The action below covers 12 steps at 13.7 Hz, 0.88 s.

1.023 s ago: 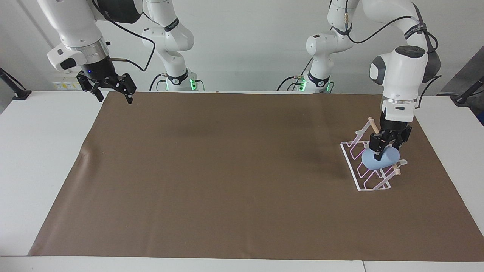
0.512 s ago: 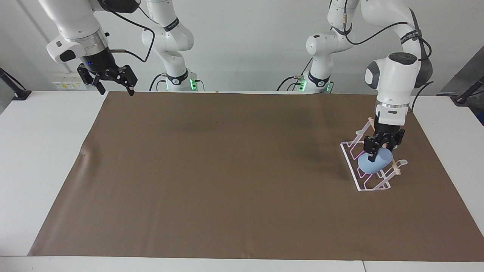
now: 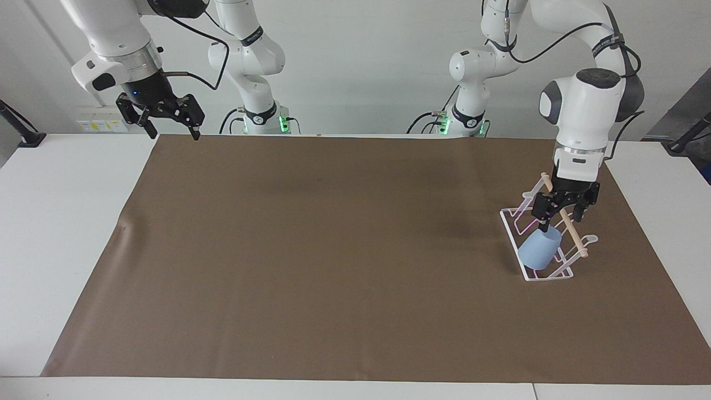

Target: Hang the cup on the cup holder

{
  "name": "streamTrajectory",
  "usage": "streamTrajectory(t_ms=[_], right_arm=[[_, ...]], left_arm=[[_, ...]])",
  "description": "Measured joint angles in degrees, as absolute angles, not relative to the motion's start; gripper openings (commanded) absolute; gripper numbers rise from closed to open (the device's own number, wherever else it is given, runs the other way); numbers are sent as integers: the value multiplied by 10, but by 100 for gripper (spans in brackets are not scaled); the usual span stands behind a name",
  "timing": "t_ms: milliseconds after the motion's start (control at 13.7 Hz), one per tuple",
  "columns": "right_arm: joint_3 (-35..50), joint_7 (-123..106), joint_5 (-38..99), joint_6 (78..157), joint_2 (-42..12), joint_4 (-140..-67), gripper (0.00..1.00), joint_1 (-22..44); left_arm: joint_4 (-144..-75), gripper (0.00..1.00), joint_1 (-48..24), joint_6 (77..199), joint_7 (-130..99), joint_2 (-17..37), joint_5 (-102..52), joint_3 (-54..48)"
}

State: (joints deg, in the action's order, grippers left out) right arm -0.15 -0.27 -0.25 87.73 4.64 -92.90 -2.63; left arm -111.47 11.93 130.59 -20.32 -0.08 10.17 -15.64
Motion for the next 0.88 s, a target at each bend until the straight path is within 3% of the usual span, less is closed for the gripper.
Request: streamTrajectory(t_ms=[292,585,877], right_arm=[[-3,-3,-3,876,47,-935,100,-26],[-5,10,-2,876,47,-936,100,-27],[-5,62,-2,882,47,-936,100,-27]], left_arm=[[-1024,100,106,1148,-133,-3,102,-160],[-985,100,97,1032,-61,-3,79,-169],[-991,100,52,1005,-44,-5,38,-173]])
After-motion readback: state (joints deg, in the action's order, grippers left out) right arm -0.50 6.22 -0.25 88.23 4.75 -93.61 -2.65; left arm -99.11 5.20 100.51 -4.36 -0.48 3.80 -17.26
